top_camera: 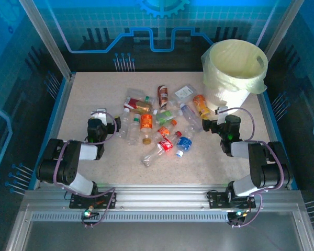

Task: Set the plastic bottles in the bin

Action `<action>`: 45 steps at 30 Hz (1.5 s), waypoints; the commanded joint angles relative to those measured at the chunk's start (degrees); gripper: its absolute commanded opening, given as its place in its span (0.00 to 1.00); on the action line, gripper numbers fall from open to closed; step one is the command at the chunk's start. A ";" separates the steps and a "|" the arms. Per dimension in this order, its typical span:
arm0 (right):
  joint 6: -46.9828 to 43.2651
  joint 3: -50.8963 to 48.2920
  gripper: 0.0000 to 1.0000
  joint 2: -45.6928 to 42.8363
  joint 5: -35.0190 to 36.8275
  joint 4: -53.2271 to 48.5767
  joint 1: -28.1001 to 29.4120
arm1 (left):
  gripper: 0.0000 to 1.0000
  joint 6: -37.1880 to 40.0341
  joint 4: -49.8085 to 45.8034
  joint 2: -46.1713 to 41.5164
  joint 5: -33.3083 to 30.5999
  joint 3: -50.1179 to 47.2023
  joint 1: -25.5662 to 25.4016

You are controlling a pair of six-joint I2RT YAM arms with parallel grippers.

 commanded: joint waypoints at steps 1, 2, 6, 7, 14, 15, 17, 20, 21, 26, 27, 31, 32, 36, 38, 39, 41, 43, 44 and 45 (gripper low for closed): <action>-0.62 1.28 1.00 0.62 -0.39 1.57 0.78 | 0.99 1.08 1.96 0.75 1.45 1.13 0.70; -0.68 1.28 1.00 0.62 -0.37 1.57 0.75 | 0.99 1.08 1.97 0.76 1.45 1.13 0.70; -0.68 1.28 1.00 0.62 -0.38 1.57 0.74 | 0.99 1.08 2.01 0.75 1.45 1.09 0.70; -0.69 1.29 1.00 0.61 -0.37 1.59 0.70 | 0.99 1.07 1.99 0.74 1.44 1.12 0.70; -0.65 1.30 1.00 0.62 -0.37 1.61 0.78 | 0.99 1.08 2.02 0.74 1.45 1.10 0.70; -0.69 1.28 1.00 0.62 -0.37 1.58 0.78 | 0.99 1.08 2.00 0.74 1.45 1.17 0.70; -0.69 1.28 1.00 0.62 -0.39 1.57 0.75 | 0.99 1.08 1.95 0.79 1.47 1.14 0.70; -0.69 1.22 1.00 0.62 -0.38 1.61 0.77 | 0.99 1.06 2.02 0.76 1.32 1.03 0.70; -0.68 1.13 1.00 0.53 -0.44 1.74 0.80 | 0.99 1.08 2.28 0.57 1.24 0.99 0.70; -0.34 2.11 1.00 -4.40 0.46 -3.98 0.78 | 0.99 0.42 -3.66 -7.45 -0.95 0.56 0.59; -0.17 2.92 1.00 -6.47 0.51 -7.14 0.90 | 0.99 0.38 -5.60 -9.69 -1.28 0.65 0.63; 4.53 7.50 1.00 -14.05 0.54 -22.19 0.97 | 0.99 -2.20 -14.52 -19.87 -4.98 1.33 0.27; 5.82 8.38 1.00 -14.90 0.76 -24.57 1.04 | 0.99 -3.23 -16.31 -21.59 -5.79 1.64 0.26; 10.55 13.53 1.00 -16.11 -0.76 -38.58 1.56 | 0.99 -13.05 -30.12 -28.74 -9.78 5.29 0.17; 12.47 15.13 1.00 -15.30 -0.17 -42.56 2.46 | 0.99 -19.76 -39.64 -30.96 -10.14 8.41 0.17; 13.50 15.62 1.00 -14.93 0.77 -43.93 2.77 | 0.99 -22.32 -43.17 -31.63 -9.62 9.81 0.17; 19.15 16.74 1.00 -13.25 4.92 -47.53 3.47 | 0.99 -28.85 -51.60 -32.59 -8.00 12.61 0.17; 22.97 17.25 1.00 -11.55 4.99 -48.87 3.42 | 0.99 -31.68 -54.95 -32.96 -2.23 13.96 0.18; 23.82 17.49 1.00 -10.44 3.80 -48.80 3.42 | 0.99 -33.82 -56.27 -32.93 0.73 14.57 0.17; 24.60 17.69 1.00 -9.43 3.29 -48.49 3.41 | 0.99 -35.72 -57.25 -32.84 2.43 14.91 0.17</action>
